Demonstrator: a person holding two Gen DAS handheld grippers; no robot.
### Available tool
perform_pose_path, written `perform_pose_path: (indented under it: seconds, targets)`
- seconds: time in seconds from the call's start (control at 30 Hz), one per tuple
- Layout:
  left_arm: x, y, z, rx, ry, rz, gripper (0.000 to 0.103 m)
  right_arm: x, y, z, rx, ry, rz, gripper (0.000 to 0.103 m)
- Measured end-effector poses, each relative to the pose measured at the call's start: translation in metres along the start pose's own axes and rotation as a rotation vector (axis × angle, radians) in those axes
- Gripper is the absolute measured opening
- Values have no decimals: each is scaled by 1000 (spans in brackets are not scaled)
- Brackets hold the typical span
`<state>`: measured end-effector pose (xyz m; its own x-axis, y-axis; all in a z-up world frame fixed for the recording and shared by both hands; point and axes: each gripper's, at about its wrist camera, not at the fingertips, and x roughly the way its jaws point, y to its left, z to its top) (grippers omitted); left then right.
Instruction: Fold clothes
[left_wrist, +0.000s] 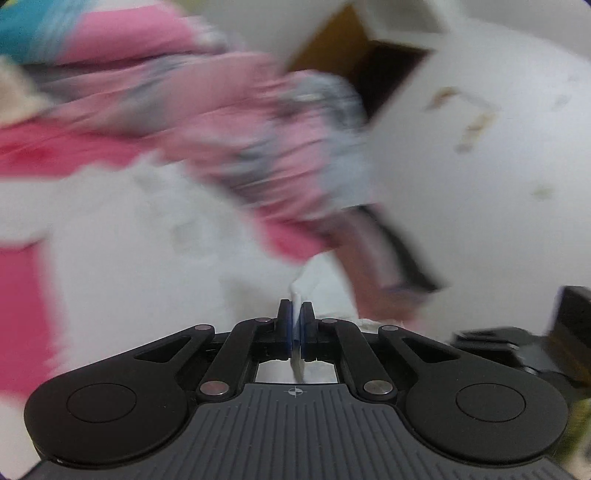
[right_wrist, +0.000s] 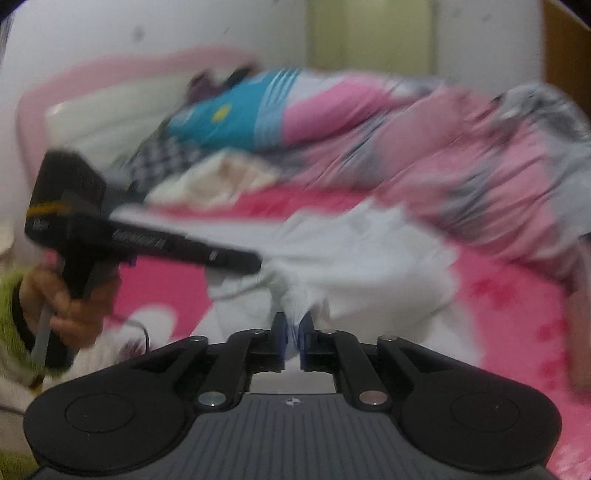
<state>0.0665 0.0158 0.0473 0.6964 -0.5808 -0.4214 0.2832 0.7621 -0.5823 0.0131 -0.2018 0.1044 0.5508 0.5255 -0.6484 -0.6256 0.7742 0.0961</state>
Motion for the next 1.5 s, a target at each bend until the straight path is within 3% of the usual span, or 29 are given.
perform_pose_path:
  seconds: [0.07,0.13,0.23,0.47,0.5,0.6,0.7,0.8,0.87,0.93,1.13,1.23,1.33,1.5]
  targets:
    - [-3,35,-23,-60,52,119,2,39,11,-23,50,96,77,21]
    - [-7,61,-36,-132,65,167,2,74,15,-52,135,180,138,22]
    - [-14,99,-56,-241,84,239,2,87,6,-78,296,203,168,22]
    - [-26,109,-61,-312,23,191,2,93,-26,-98,607,118,234,24]
    - [-22,109,-62,-321,22,188,2,94,-31,-99,647,103,245,26]
    - [-24,109,-62,-345,20,175,2,107,-39,-101,760,84,299,46]
    - [-28,111,-64,-367,18,165,2,127,-38,-103,826,98,344,47]
    - [-29,113,-66,-385,21,152,2,142,-37,-106,860,87,365,45]
    - [-29,111,-67,-390,25,139,2,143,-36,-105,859,61,369,36]
    - [-31,109,-67,-398,27,114,2,137,-37,-104,846,38,363,3]
    - [-31,91,-71,-406,43,4,2,101,-38,-93,771,-46,322,1]
    - [-20,83,-77,-349,82,18,2,82,-38,-88,705,-59,280,1]
    - [-8,80,-87,-315,136,53,2,85,-34,-93,673,0,226,1]
    - [-8,68,-91,-247,154,14,2,71,-29,-96,618,-5,157,1]
